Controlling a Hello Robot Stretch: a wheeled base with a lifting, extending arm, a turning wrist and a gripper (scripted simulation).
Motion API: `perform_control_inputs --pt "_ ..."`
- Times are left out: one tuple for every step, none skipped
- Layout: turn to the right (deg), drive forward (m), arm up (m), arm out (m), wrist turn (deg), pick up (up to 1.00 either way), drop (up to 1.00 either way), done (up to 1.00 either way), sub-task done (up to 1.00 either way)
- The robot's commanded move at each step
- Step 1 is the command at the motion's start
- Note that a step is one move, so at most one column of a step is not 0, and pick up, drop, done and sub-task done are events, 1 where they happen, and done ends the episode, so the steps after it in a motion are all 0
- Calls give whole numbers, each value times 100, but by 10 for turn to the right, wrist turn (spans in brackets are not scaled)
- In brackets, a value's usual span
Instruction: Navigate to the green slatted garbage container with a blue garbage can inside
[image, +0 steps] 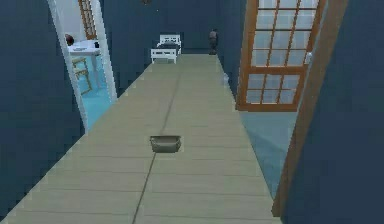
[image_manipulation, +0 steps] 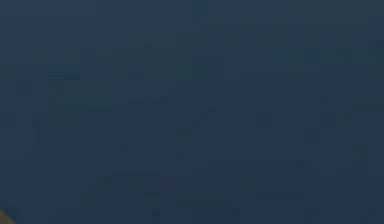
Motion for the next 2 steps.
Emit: perform_control_inputs --pt "30 0 0 0 0 0 0 0 0" --pt "0 65 0 0 0 0 0 0 0"
